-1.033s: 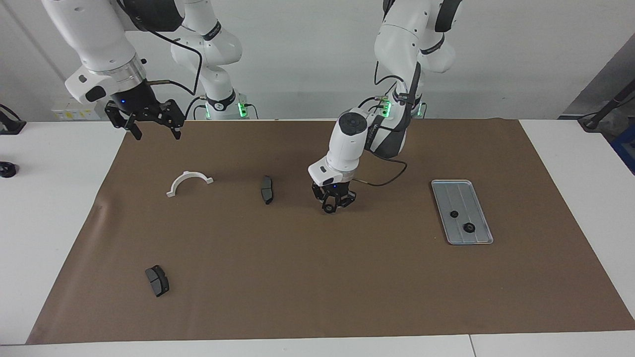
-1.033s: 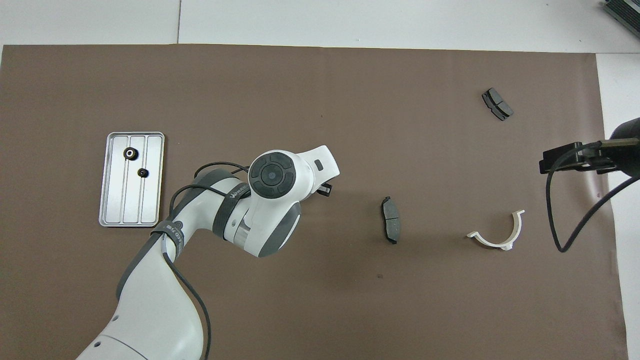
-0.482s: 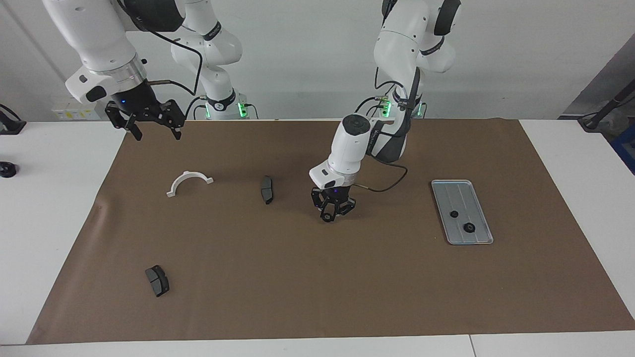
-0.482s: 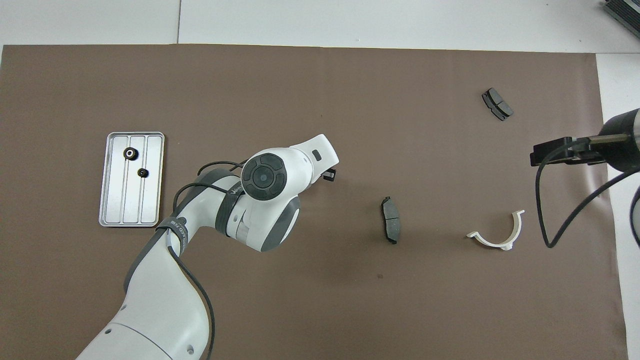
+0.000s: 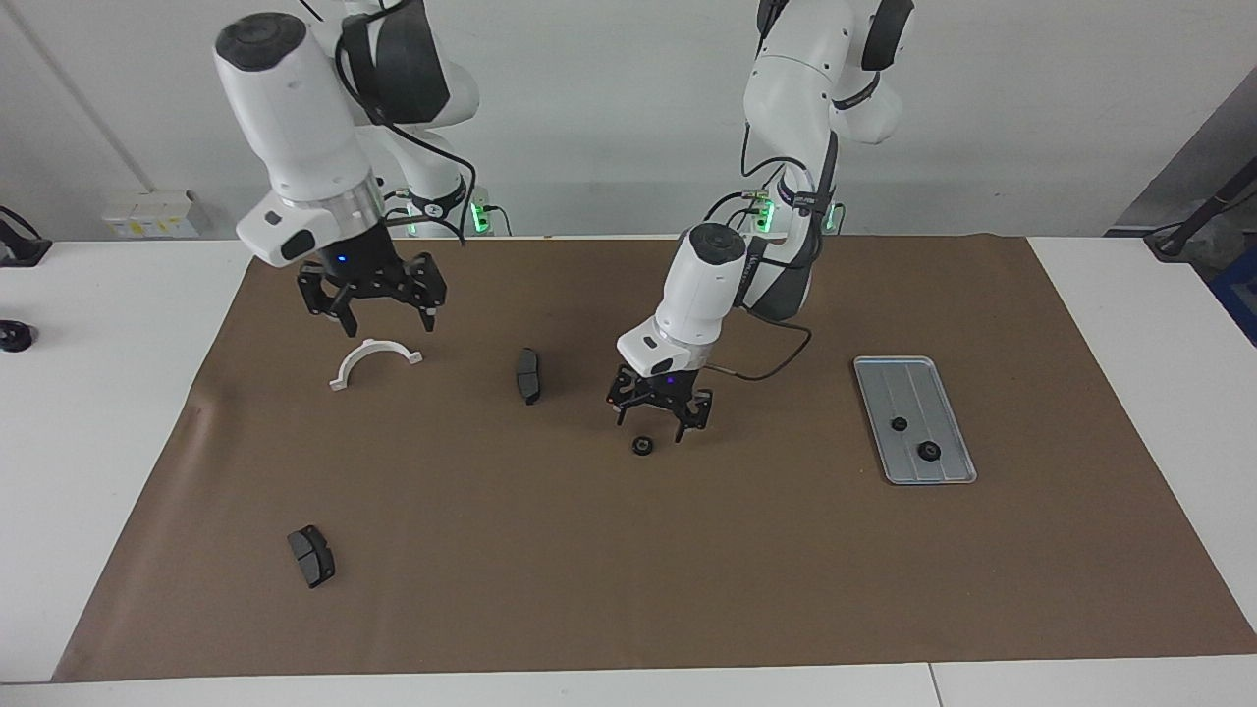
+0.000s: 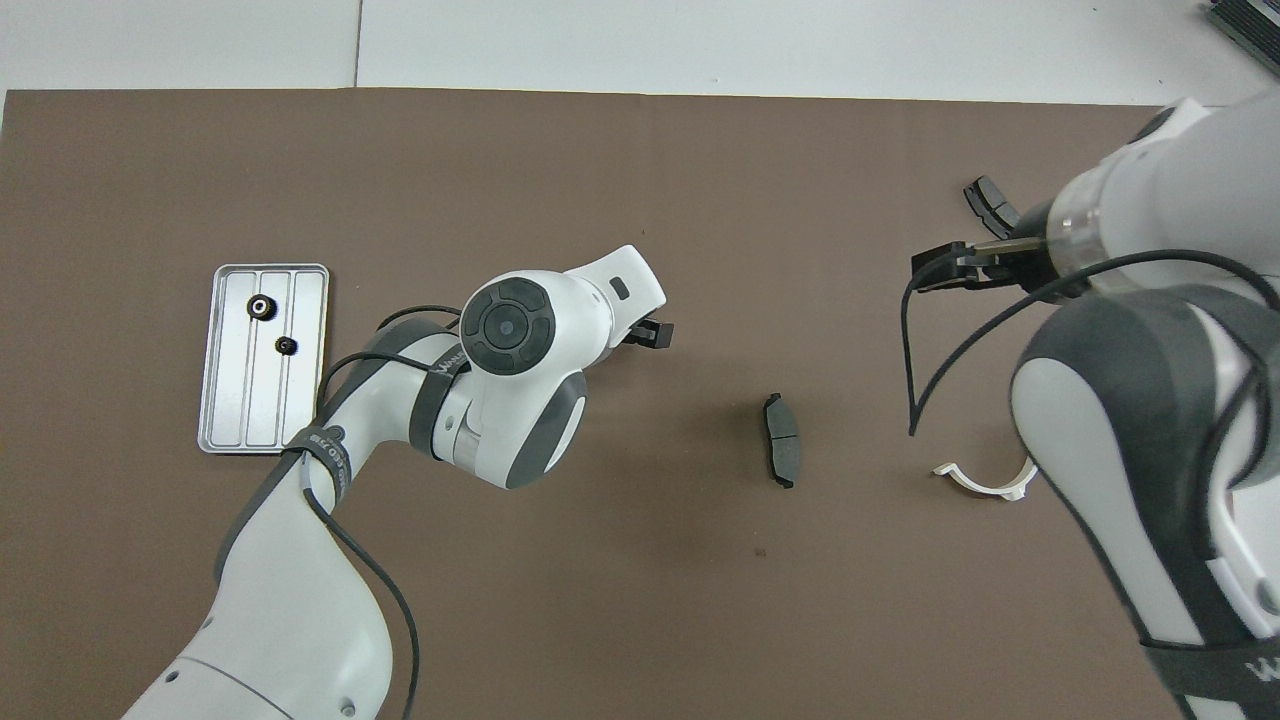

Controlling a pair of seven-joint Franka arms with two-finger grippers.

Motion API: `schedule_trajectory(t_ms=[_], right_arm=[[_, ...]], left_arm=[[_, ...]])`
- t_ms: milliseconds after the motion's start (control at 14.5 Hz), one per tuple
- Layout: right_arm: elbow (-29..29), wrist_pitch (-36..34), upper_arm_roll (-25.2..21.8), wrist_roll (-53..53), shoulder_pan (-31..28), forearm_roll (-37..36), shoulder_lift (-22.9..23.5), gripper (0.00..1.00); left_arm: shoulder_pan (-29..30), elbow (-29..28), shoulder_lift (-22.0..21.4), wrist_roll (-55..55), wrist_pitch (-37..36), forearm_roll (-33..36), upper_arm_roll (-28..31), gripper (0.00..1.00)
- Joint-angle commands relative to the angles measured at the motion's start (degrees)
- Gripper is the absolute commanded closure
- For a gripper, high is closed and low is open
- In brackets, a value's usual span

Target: Place bearing gear from tray to pile

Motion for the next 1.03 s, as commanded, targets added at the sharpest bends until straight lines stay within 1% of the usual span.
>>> schedule_trajectory(t_ms=[0, 138, 276, 413, 551, 620, 689, 827, 895, 964], right_arm=[[0.7, 5.1, -0.1, 4.1, 3.1, 0.9, 4.4, 0.00], [1.0, 10.9, -0.1, 7.3, 5.7, 5.2, 8.8, 0.00], [2.7, 16.2, -0.1, 11.1, 9.6, 5.0, 14.0, 0.00], [7.2, 17.2, -0.3, 16.6, 13.8, 4.4, 20.7, 0.00], [15.6, 17.3, -0.2, 21.8, 17.5, -0.1, 29.2, 0.00], [17.9, 17.8, -0.2, 24.0, 19.2, -2.6, 32.3, 0.00], [18.0, 20.4, -0.1, 24.6, 19.8, -3.5, 33.7, 0.00], [17.1, 23.1, -0.1, 24.3, 19.9, -3.6, 33.5, 0.00], [17.0, 23.7, -0.1, 24.4, 20.2, -3.6, 34.2, 0.00], [16.8, 24.2, -0.1, 24.5, 21.1, -3.7, 34.7, 0.00]], left_arm=[[3.1, -0.8, -6.1, 0.6, -9.4, 1.6, 0.1, 0.00], [6.1, -0.8, -8.7, 0.7, -15.7, 3.1, 0.1, 0.00], [9.6, -0.8, -10.8, 1.0, -21.3, 3.3, 0.1, 0.00], [12.6, -0.8, -12.0, 1.7, -25.8, 4.7, 0.1, 0.00], [16.1, -0.9, -12.1, 3.0, -27.0, 9.4, 0.0, 0.00], [18.7, -0.9, -12.1, 3.6, -27.0, 9.5, 0.0, 0.00], [20.5, -0.9, -12.2, 3.6, -26.9, 9.4, 0.0, 0.00], [23.3, -1.6, -12.3, 3.8, -27.0, 9.4, 0.0, 0.00], [24.3, -2.9, -12.7, 3.8, -26.4, 9.5, 0.0, 0.00], [25.6, -6.1, -13.8, 4.2, -24.3, 9.4, 0.0, 0.00]])
